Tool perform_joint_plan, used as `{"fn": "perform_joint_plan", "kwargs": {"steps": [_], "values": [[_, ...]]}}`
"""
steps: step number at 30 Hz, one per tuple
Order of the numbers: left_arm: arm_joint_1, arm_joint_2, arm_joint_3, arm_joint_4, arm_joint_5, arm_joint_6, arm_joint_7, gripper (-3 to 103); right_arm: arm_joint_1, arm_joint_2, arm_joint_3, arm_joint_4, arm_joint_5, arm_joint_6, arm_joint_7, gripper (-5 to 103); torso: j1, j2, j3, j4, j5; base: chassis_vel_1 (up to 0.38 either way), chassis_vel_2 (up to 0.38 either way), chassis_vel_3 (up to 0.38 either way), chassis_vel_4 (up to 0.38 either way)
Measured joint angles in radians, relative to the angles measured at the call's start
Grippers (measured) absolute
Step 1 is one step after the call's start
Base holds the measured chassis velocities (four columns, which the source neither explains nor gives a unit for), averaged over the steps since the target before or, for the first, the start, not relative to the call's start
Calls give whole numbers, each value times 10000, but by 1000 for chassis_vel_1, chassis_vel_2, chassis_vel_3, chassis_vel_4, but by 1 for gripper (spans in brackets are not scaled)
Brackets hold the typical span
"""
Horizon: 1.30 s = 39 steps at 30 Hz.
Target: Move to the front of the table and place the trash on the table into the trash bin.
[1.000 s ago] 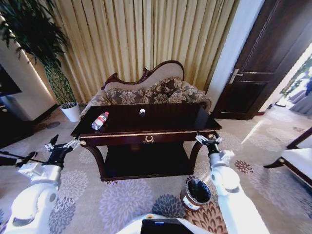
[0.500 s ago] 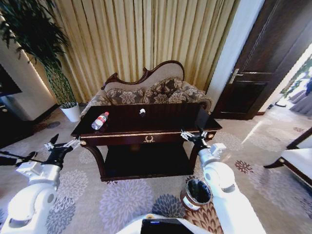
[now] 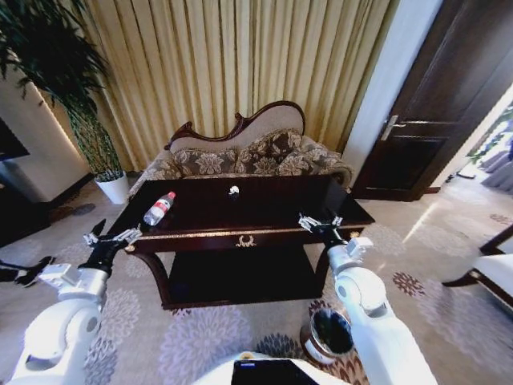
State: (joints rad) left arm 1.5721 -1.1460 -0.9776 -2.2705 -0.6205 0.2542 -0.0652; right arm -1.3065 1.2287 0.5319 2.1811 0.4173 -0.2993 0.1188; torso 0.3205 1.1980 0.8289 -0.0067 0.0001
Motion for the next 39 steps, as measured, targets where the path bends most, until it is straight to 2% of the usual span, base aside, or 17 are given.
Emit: {"fn": "perform_joint_plan", "kwargs": {"steps": [11, 21, 26, 31, 39], "values": [[10, -26, 19, -59, 22, 14, -15, 100, -354, 337, -400, 272, -366, 90, 0, 100, 6, -3, 1, 1, -3, -232, 233, 226, -238], [200, -73, -107, -215, -19, 37, -24, 100, -333, 344, -865, 246, -686, 232, 0, 100, -9, 6, -5, 2, 0, -25, 33, 19, -24], [296, -13, -227, -291, -40, 32, -25, 100, 22, -31, -1631, 106, -560, -47, 0, 100, -7, 7, -3, 0, -1, 3, -11, -10, 20], [564, -27, -501, -464, -47, 34, -28, 100, 961, -664, -2368, -749, -438, -189, -1, 100, 4, -2, 1, 3, -2, 0, 0, 0, 0], [948, -210, -898, -450, -45, 17, -15, 100, 2227, -766, -2956, -1524, 334, -657, -1, 100, 0, 0, -1, 0, -1, 0, 0, 0, 0]]}}
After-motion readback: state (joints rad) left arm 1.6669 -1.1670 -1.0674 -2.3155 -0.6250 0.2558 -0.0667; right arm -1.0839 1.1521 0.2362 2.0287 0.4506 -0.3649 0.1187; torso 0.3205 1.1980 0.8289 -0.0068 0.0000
